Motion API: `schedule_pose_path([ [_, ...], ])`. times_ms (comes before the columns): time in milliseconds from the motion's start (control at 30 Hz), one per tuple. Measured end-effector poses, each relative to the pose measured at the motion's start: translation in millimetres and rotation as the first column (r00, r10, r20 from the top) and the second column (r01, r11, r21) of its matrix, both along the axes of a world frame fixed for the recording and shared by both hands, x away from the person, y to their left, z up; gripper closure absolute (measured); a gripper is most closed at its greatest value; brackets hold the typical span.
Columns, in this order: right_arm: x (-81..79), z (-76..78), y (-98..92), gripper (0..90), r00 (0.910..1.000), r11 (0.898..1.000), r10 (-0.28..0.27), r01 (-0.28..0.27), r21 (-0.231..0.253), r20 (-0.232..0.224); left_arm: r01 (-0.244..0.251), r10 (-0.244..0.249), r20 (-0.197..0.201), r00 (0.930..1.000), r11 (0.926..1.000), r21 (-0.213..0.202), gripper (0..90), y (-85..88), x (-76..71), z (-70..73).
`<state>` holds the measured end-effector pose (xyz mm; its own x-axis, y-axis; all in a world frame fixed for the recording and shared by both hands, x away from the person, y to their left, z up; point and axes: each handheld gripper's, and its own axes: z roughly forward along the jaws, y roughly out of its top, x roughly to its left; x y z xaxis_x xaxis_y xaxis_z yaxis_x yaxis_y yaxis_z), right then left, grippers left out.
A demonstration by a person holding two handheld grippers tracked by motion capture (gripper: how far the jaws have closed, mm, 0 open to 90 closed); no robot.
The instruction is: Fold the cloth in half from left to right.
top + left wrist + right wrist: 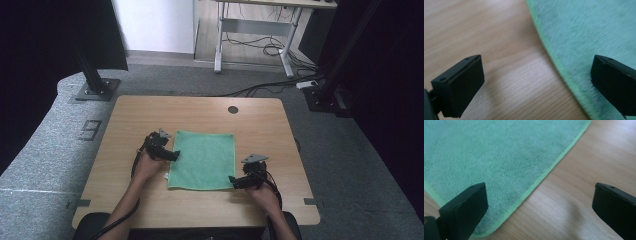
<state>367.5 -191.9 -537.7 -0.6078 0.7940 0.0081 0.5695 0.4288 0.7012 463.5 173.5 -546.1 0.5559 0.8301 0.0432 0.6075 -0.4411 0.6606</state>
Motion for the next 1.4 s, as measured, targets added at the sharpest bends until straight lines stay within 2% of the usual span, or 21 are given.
schedule_pose_path([
  [67,0.8,-4.4,2.6,1.3,0.9999,0.999,0.007,-0.007,-0.033,-0.010,-0.016,0.016,-0.001,0.9999,0.9999,-0.005,0.0,1.6,-2.0,-0.3],
  [133,2.4,-8.5,3.9,1.0,0.9999,0.997,0.008,-0.009,-0.076,-0.013,-0.024,0.024,0.005,0.9997,0.9997,0.010,0.0,1.6,-5.7,0.6],
  [200,4.2,-9.9,1.8,1.2,0.9997,0.998,-0.004,0.002,-0.062,-0.023,-0.016,0.016,0.006,0.9999,0.9993,0.033,0.0,1.3,-12.0,2.2],
  [267,6.0,-9.7,-1.3,1.2,0.9998,0.997,-0.016,0.015,-0.070,-0.012,-0.010,0.010,0.005,0.9999,0.9993,0.036,0.0,1.2,-17.0,2.3],
  [533,16.8,-10.6,-17.8,1.3,0.9972,0.995,-0.075,0.074,-0.062,-0.009,0.006,-0.006,-0.013,0.9999,0.9999,0.012,0.0,0.0,-44.9,1.3],
  [700,20.5,-10.9,-25.6,1.4,0.9945,0.993,-0.104,0.104,-0.059,-0.008,0.038,-0.038,-0.007,0.9992,0.9983,0.044,0.1,-6.9,-55.7,3.5],
  [767,20.9,-11.7,-26.8,1.2,0.9942,0.993,-0.106,0.105,-0.047,-0.017,0.043,-0.043,-0.002,0.9991,0.9976,0.053,0.0,-7.6,-54.3,5.6],
  [900,21.0,-13.6,-28.0,0.0,0.9931,0.993,-0.116,0.116,-0.036,-0.014,0.018,-0.019,0.011,0.9998,0.9997,0.016,0.0,-3.5,-44.3,15.3],
  [967,21.4,-15.0,-29.8,0.0,0.9923,0.992,-0.122,0.121,-0.016,-0.024,0.009,-0.009,0.024,0.9997,0.9998,0.018,0.0,-1.4,-37.9,21.3],
  [1100,20.2,-16.5,-30.9,0.0,0.9931,0.993,-0.117,0.117,-0.003,-0.010,-0.014,0.013,0.047,0.9988,0.9997,0.020,0.5,3.1,-23.7,30.6],
  [1200,19.5,-17.2,-31.4,0.0,0.9931,0.993,-0.117,0.117,0.002,-0.003,-0.037,0.037,0.055,0.9978,0.9992,0.016,0.9,7.6,-12.3,31.9],
  [1400,19.1,-17.7,-31.6,0.0,0.9931,0.993,-0.118,0.118,0.006,0.002,-0.089,0.088,0.034,0.9955,0.9960,0.010,0.9,15.2,5.1,22.3],
])
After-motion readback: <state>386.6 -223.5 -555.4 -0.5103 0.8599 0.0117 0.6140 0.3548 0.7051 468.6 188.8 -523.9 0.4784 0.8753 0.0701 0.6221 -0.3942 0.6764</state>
